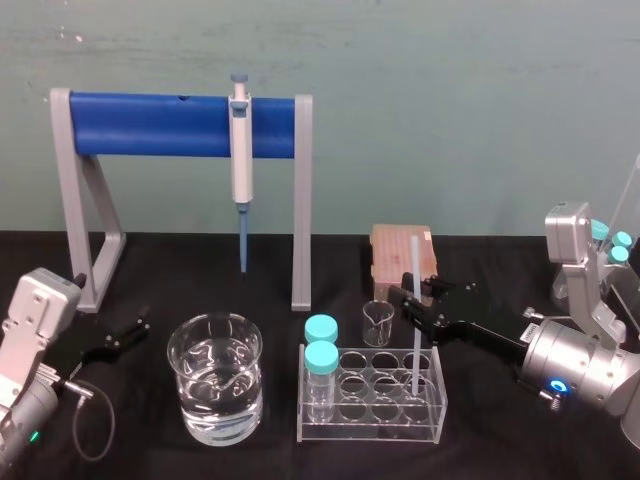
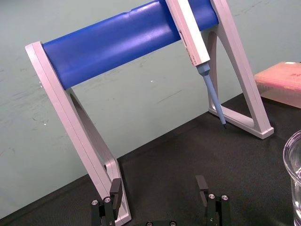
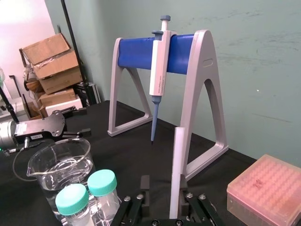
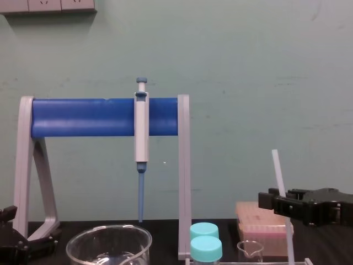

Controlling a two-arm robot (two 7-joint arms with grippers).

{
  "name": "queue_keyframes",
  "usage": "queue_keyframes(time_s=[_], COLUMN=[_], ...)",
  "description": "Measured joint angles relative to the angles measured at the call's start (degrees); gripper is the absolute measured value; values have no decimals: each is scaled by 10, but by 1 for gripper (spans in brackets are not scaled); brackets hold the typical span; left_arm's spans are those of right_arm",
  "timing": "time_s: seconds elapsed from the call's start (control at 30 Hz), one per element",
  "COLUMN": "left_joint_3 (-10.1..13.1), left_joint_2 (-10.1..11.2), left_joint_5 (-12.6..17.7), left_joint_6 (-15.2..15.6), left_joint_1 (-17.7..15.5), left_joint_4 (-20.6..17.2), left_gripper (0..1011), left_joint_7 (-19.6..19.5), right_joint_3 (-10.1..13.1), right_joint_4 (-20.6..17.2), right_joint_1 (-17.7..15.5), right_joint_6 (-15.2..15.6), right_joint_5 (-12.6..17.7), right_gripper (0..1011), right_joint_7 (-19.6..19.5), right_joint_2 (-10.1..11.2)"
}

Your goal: Pick up the stirring rod with one hand, then place it down.

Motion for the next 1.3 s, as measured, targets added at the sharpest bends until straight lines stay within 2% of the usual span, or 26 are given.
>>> queue_keyframes(time_s=[0.33, 0.37, 0.57, 0.6, 0.73, 0.87, 0.97, 1.07, 1.17, 1.2, 1.3], left_joint_3=[0, 0, 0, 0, 0, 0, 0, 0, 0, 0, 0], left_joint_2=[0, 0, 0, 0, 0, 0, 0, 0, 0, 0, 0], left_joint_5=[0, 0, 0, 0, 0, 0, 0, 0, 0, 0, 0], left_joint_6=[0, 0, 0, 0, 0, 0, 0, 0, 0, 0, 0], left_joint_1=[0, 0, 0, 0, 0, 0, 0, 0, 0, 0, 0], left_joint_4=[0, 0, 0, 0, 0, 0, 0, 0, 0, 0, 0], left_gripper=[1005, 1005, 1005, 1005, 1005, 1005, 1005, 1005, 1005, 1005, 1005], left_joint_7=[0, 0, 0, 0, 0, 0, 0, 0, 0, 0, 0], right_joint_3=[4, 4, 6, 8, 16, 26, 33, 39, 46, 50, 55], right_joint_4=[-2, -2, -8, -12, -33, -56, -74, -91, -105, -109, -112], right_joint_1=[-1, -2, -4, -6, -16, -30, -45, -62, -81, -90, -102], right_joint_6=[3, 3, 4, 6, 11, 15, 17, 20, 20, 19, 14], right_joint_5=[0, 0, 0, 1, 4, 4, -8, -34, -66, -81, -100], right_gripper=[632, 695, 837, 898, 990, 1003, 1003, 1003, 1003, 1003, 1003], right_joint_7=[-1, -1, -3, -6, -15, -32, -59, -104, -157, -186, -219], right_joint_2=[0, 0, 1, 3, 12, 23, 31, 34, 30, 26, 18])
